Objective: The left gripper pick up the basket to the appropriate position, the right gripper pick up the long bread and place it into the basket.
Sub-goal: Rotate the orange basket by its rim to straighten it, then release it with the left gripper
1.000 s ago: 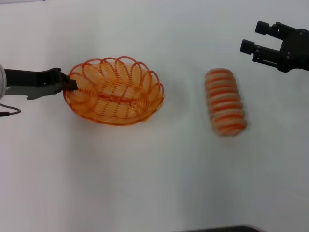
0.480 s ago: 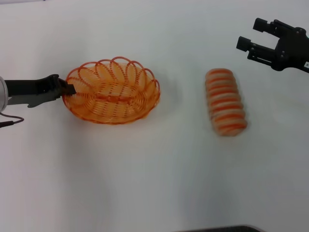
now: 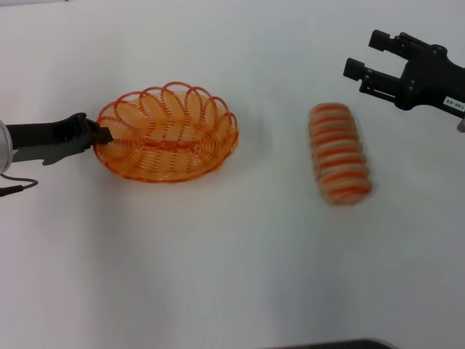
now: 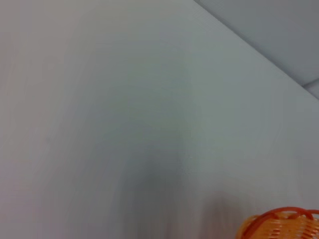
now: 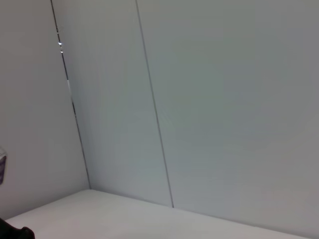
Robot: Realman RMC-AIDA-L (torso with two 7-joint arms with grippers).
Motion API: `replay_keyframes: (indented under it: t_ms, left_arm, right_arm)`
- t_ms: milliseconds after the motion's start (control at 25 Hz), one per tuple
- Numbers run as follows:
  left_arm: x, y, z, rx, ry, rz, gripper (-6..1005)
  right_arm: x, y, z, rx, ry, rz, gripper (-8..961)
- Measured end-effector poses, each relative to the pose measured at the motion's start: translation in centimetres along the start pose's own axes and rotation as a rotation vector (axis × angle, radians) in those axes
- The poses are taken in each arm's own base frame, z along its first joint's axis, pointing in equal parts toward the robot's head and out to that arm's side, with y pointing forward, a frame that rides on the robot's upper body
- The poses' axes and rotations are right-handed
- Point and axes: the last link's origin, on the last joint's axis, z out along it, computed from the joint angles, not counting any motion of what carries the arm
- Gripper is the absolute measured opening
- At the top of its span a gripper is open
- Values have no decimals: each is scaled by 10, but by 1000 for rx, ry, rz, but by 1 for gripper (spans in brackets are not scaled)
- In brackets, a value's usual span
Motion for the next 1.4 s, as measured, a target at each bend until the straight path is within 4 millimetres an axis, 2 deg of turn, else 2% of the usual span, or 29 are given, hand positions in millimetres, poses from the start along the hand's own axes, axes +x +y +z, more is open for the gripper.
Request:
replay_keyframes:
  t_ms: [1080, 1400]
  left_arm:
    - [-2, 0, 4, 1, 2, 9, 130]
    - [-4, 1, -2, -33, -23, 61, 294]
  right_arm:
    - [2, -1, 3, 1, 18, -2, 808]
    - [0, -1, 5, -4, 16, -3, 808]
